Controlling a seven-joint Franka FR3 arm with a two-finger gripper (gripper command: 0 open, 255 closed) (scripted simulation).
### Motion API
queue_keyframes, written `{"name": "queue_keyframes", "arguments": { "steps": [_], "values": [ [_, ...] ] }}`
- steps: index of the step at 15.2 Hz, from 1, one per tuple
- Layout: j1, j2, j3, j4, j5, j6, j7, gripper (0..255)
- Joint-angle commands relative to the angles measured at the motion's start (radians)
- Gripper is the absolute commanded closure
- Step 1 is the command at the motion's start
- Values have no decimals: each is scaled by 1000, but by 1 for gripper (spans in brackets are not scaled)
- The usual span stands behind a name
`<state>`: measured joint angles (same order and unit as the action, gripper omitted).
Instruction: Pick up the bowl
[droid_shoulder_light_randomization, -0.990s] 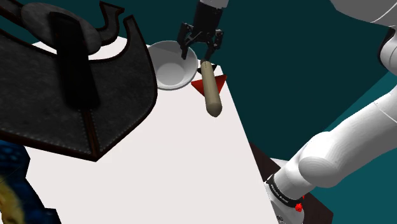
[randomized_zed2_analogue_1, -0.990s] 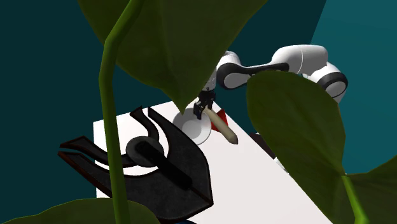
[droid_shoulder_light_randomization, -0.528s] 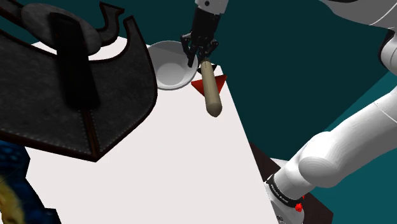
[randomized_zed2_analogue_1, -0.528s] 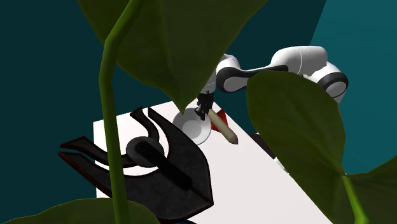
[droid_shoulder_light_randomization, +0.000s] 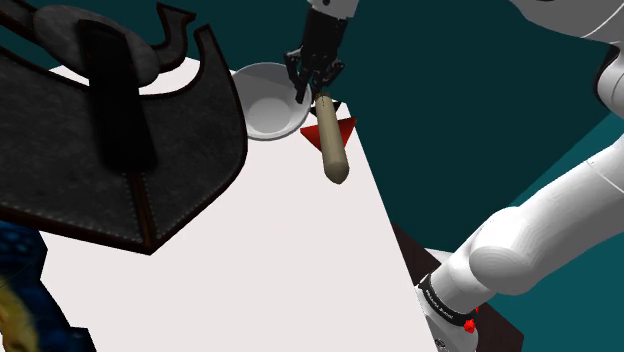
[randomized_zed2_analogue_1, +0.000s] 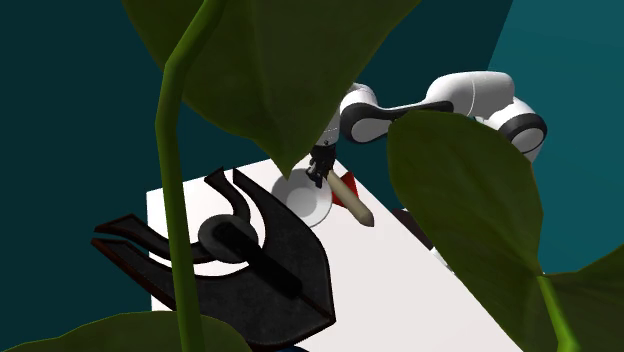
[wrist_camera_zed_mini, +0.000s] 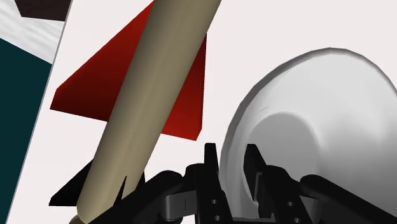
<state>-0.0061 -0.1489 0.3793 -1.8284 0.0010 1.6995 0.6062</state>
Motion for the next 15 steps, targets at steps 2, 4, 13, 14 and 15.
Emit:
{"name": "queue_keyframes", "arguments": {
  "steps": [2, 4, 13, 14, 15],
  "values": [
    [-1, 5, 0, 44, -2, -38, 0, 255],
    [-1, 10, 0, 76, -4, -66, 0, 255],
    [-1, 47, 5, 239, -17, -194, 5, 255],
    [-1, 48, 5, 242, -17, -197, 5, 255],
    [-1, 48, 5, 242, -17, -197, 5, 255]
  ]
}}
